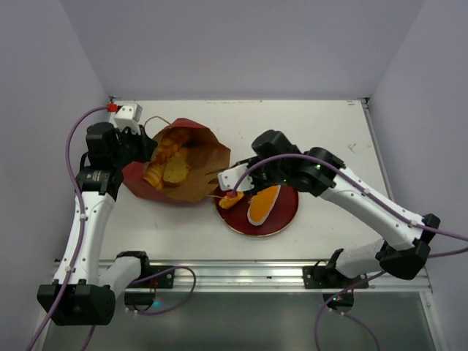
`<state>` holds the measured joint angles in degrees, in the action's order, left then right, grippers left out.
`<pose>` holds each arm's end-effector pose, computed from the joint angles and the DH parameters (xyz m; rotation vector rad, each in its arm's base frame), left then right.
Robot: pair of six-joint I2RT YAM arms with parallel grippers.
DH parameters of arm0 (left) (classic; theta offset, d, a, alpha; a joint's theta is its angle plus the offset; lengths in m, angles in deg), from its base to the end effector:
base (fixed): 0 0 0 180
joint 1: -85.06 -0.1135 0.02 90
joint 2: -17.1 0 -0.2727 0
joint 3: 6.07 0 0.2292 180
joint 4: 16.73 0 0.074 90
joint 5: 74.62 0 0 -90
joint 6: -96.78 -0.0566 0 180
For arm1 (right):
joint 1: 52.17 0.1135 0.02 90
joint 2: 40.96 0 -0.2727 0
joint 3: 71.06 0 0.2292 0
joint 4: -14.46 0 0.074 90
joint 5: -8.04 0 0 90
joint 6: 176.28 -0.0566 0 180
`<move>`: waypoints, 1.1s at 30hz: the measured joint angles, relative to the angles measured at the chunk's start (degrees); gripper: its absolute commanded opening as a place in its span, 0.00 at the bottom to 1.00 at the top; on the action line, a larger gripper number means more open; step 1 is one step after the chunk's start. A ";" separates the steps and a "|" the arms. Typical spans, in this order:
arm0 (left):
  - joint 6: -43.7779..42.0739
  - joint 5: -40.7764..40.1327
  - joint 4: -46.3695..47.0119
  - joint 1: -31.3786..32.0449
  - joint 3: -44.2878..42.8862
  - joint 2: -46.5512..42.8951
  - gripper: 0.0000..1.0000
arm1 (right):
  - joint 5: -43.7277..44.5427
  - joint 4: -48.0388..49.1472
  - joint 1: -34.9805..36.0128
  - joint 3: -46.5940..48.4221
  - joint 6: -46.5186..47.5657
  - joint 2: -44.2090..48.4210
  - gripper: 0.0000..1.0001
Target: Take the fake bread out of the paper bag
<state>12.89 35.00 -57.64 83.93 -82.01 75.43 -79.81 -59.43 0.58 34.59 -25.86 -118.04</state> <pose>0.2125 -0.0148 0.3646 0.0989 1.9710 -0.3948 0.1543 0.1994 0.3961 -1.9629 1.3169 -0.1092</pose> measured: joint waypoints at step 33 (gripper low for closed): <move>0.35 6.29 2.34 0.00 9.57 -5.64 0.00 | 17.68 34.91 12.24 -9.11 -1.81 -27.80 0.42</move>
<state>13.24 41.29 -55.30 83.93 -72.44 69.79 -62.13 -24.53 12.82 25.48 -27.67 -145.84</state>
